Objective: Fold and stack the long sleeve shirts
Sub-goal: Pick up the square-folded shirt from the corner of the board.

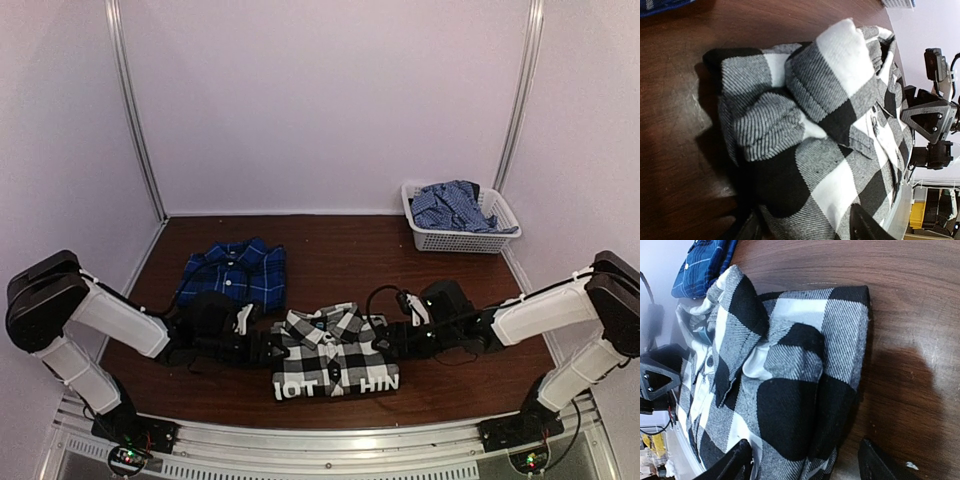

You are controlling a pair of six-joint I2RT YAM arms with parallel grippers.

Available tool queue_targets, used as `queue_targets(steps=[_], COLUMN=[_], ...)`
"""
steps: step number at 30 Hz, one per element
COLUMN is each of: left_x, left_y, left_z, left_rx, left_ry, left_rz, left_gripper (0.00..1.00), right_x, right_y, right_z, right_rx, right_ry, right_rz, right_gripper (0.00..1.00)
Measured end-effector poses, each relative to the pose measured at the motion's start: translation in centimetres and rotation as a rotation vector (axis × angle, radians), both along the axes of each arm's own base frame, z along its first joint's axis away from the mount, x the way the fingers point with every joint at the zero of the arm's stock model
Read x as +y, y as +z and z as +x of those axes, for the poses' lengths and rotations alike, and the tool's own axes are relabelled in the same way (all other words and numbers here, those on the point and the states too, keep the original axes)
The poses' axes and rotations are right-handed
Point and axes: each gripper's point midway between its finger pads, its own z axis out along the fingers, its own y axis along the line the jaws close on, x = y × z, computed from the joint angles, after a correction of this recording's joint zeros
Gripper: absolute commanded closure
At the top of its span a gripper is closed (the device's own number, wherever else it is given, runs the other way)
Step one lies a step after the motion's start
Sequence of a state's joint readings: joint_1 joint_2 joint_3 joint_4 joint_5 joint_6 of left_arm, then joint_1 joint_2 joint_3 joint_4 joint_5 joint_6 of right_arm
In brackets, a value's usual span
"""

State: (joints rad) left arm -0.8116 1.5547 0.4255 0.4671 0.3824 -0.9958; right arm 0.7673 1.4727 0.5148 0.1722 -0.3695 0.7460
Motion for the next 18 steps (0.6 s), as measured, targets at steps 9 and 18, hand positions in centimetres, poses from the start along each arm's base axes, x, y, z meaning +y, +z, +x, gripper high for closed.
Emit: queue_targets(steps=[9, 18], left_x=[-0.9, -1.8], left_y=[-0.9, -0.2], left_z=[-0.3, 0.2], left_rx=[0.037, 0.023], left_ry=[-0.020, -0.041], left_rz=[-0.037, -0.057], left_gripper=[0.73, 1.00], right_x=[1.9, 2.6], right_y=[-0.2, -0.5], right_z=[-0.1, -1.1], right_rx=[0.019, 0.073], right_ry=[0.021, 0.038], right_rz=[0.131, 0.220], right_gripper=[0.51, 0.91])
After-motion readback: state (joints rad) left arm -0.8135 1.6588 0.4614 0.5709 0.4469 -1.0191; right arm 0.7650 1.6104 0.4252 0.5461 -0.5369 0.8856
